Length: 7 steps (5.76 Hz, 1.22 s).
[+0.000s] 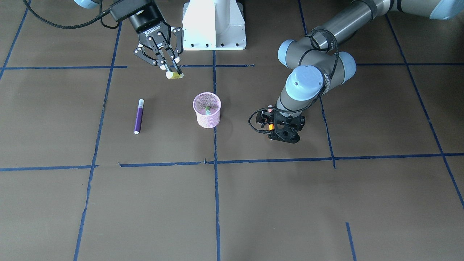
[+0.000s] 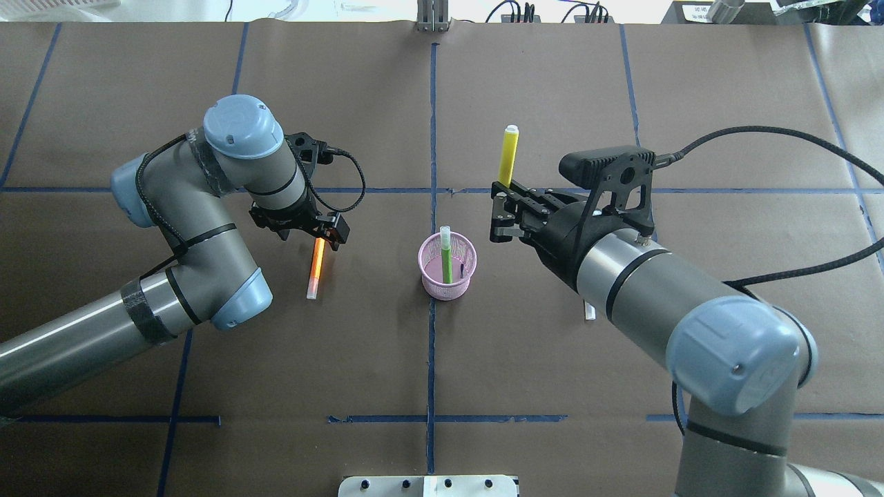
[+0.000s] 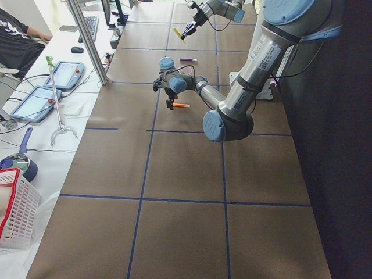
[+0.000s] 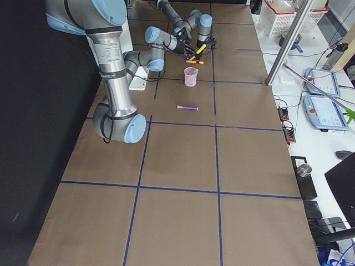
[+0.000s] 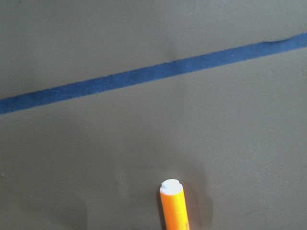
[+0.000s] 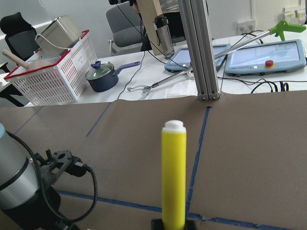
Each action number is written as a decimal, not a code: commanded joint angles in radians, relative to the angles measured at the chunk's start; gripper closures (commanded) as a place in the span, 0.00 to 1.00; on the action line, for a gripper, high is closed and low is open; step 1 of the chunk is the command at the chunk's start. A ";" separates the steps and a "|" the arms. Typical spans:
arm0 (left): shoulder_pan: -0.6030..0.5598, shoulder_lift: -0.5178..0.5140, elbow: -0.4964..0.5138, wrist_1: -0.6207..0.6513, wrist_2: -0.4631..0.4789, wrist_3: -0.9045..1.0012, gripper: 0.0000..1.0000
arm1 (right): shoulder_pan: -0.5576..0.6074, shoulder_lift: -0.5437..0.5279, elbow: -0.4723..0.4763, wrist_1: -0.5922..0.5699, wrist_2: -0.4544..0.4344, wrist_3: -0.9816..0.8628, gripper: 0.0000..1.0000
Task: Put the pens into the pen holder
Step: 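Carry the yellow marker to the pink cup and lower it in with the right gripper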
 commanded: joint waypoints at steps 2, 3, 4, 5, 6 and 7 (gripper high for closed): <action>0.001 0.000 -0.003 0.019 0.001 0.004 0.00 | -0.130 0.092 -0.138 0.002 -0.316 -0.001 1.00; 0.001 0.002 -0.006 0.019 0.001 0.004 0.00 | -0.127 0.115 -0.178 -0.001 -0.318 -0.010 1.00; 0.001 0.003 -0.006 0.019 0.001 0.004 0.00 | -0.102 0.132 -0.243 0.002 -0.317 -0.003 1.00; 0.001 0.002 -0.008 0.019 0.001 0.004 0.00 | -0.069 0.165 -0.312 0.003 -0.312 -0.001 1.00; 0.001 0.000 -0.006 0.019 0.001 0.005 0.00 | -0.055 0.181 -0.344 0.007 -0.306 -0.001 1.00; 0.001 0.000 -0.006 0.019 0.001 0.005 0.00 | -0.057 0.183 -0.346 0.005 -0.301 -0.001 1.00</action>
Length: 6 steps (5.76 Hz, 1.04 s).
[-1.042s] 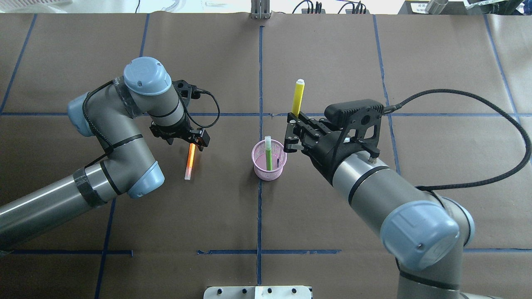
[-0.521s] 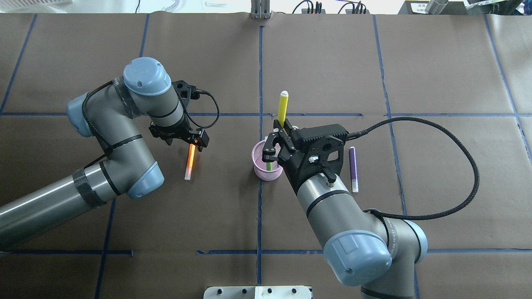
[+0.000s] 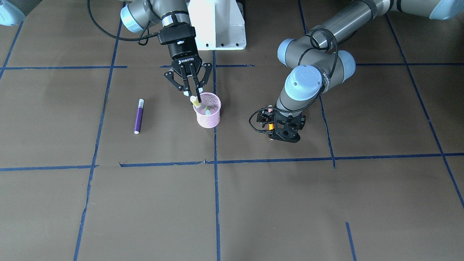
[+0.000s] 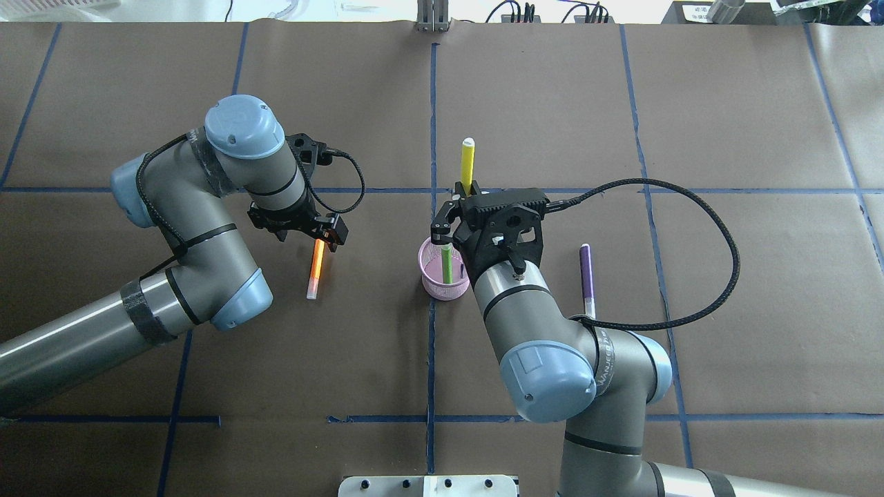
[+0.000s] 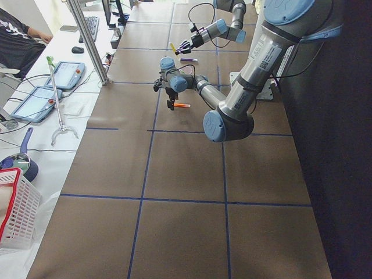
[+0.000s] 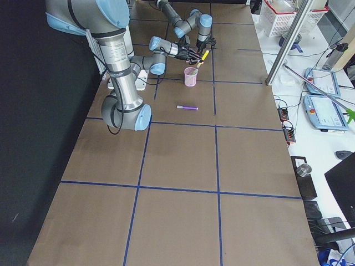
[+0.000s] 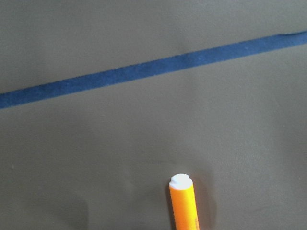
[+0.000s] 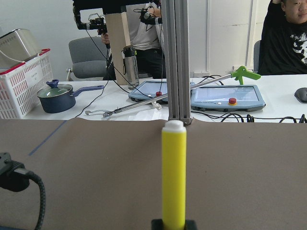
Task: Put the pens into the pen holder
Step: 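Carry the yellow marker to the pink cup and lower it in with the right gripper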
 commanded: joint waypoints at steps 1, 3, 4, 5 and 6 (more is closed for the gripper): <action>0.000 -0.002 0.000 0.000 0.000 0.000 0.00 | -0.011 0.006 -0.029 0.001 0.006 0.002 1.00; 0.000 -0.004 0.000 0.000 0.000 0.000 0.00 | -0.063 0.006 -0.028 0.003 0.005 0.000 1.00; 0.000 -0.002 0.000 0.000 0.000 0.000 0.00 | -0.083 0.006 -0.029 0.003 0.005 0.002 1.00; 0.002 -0.002 0.000 0.000 0.000 0.000 0.00 | -0.093 -0.001 -0.040 0.003 0.005 0.002 1.00; 0.002 -0.002 0.000 0.000 0.000 0.000 0.00 | -0.093 -0.001 -0.047 0.003 0.005 0.002 1.00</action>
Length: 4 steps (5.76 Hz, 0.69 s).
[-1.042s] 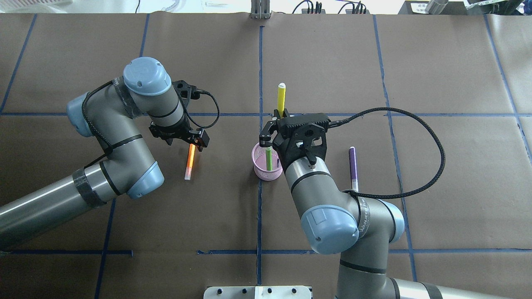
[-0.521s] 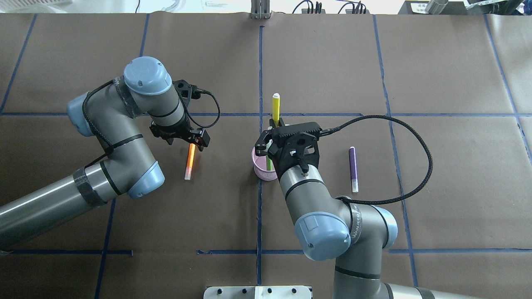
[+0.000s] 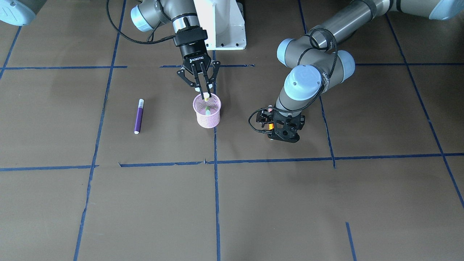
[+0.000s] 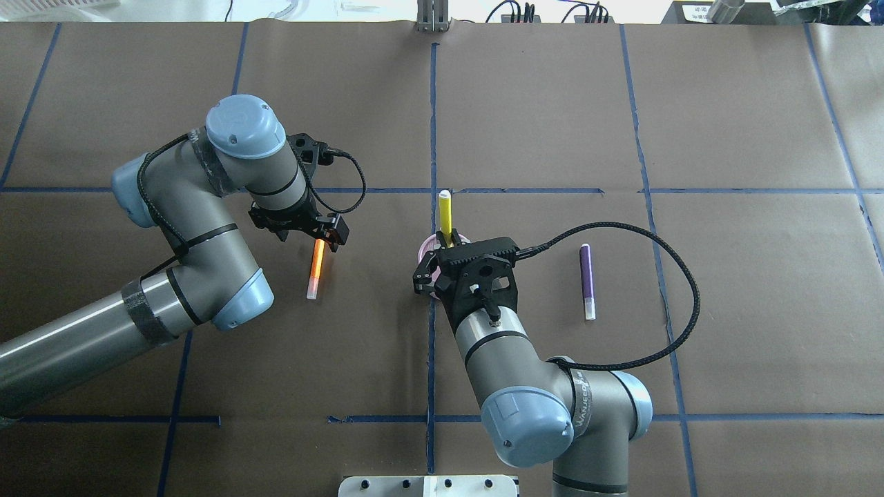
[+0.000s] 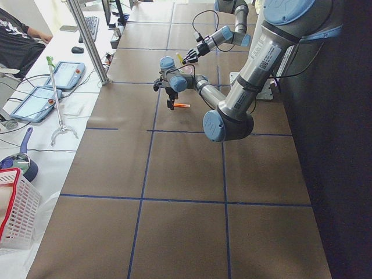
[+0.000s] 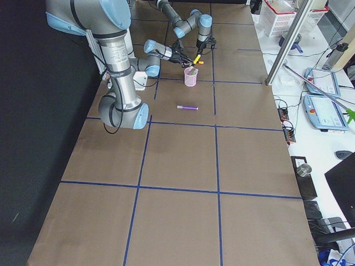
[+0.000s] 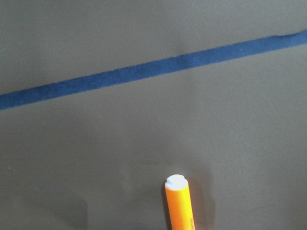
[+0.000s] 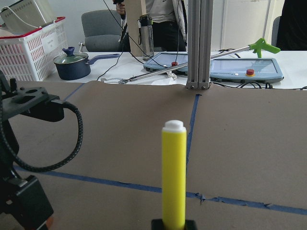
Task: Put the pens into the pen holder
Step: 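Carry the yellow marker to the pink cup and lower it in with the right gripper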
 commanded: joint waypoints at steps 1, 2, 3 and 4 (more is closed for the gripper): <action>0.000 0.000 0.000 0.000 0.000 0.002 0.00 | -0.004 -0.003 -0.029 0.000 0.002 0.000 0.96; 0.000 0.000 0.000 0.000 0.000 0.002 0.00 | -0.002 0.001 -0.029 0.002 0.002 0.000 0.47; 0.000 0.000 0.000 0.000 0.000 0.002 0.00 | -0.002 0.001 -0.029 0.000 0.002 0.002 0.00; 0.000 0.000 0.000 0.000 0.000 0.002 0.00 | -0.002 0.006 -0.026 0.000 0.000 0.011 0.00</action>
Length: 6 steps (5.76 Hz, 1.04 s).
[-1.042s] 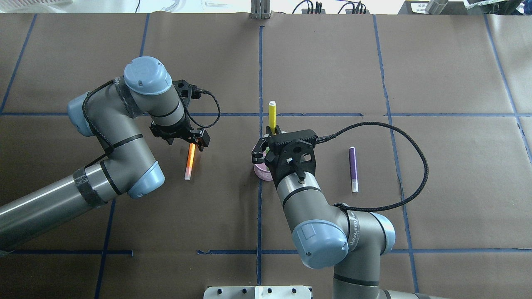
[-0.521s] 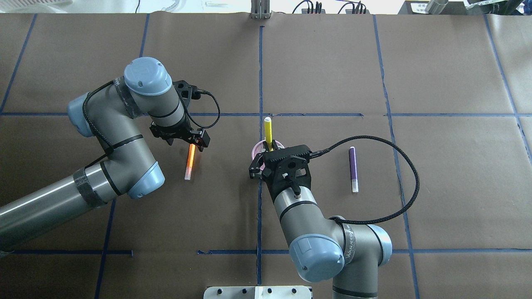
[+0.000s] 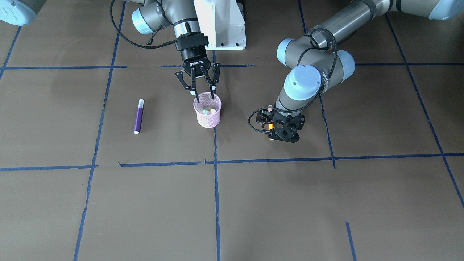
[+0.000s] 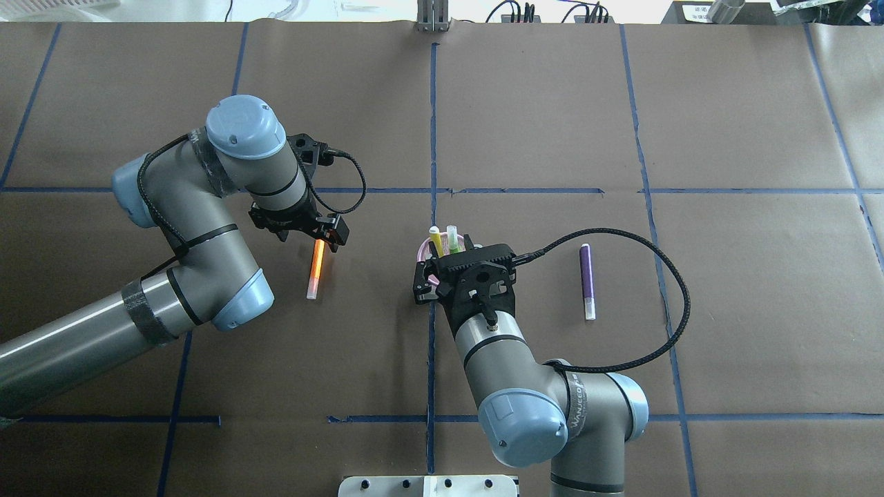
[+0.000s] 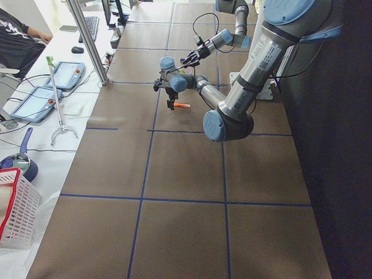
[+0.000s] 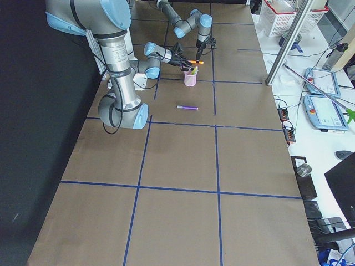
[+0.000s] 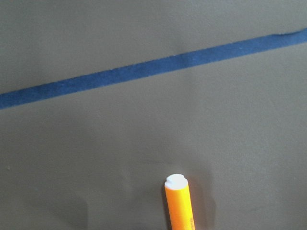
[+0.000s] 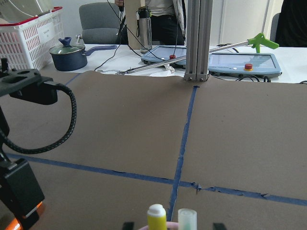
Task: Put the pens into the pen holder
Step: 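Release the yellow marker and move the right gripper over the purple marker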
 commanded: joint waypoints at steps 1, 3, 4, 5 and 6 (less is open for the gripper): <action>0.000 0.002 0.000 0.000 0.000 0.002 0.00 | 0.020 0.006 0.028 -0.005 0.023 0.005 0.00; 0.000 0.003 0.000 0.000 0.000 0.005 0.00 | 0.209 0.009 0.203 -0.331 0.440 0.000 0.00; 0.002 0.006 -0.002 0.002 0.000 0.006 0.00 | 0.336 0.008 0.213 -0.459 0.690 -0.018 0.00; 0.003 0.005 0.000 0.002 0.000 0.006 0.00 | 0.409 -0.003 0.212 -0.518 0.815 -0.082 0.00; 0.005 0.006 0.000 0.002 0.000 0.008 0.21 | 0.476 -0.010 0.207 -0.575 0.920 -0.146 0.00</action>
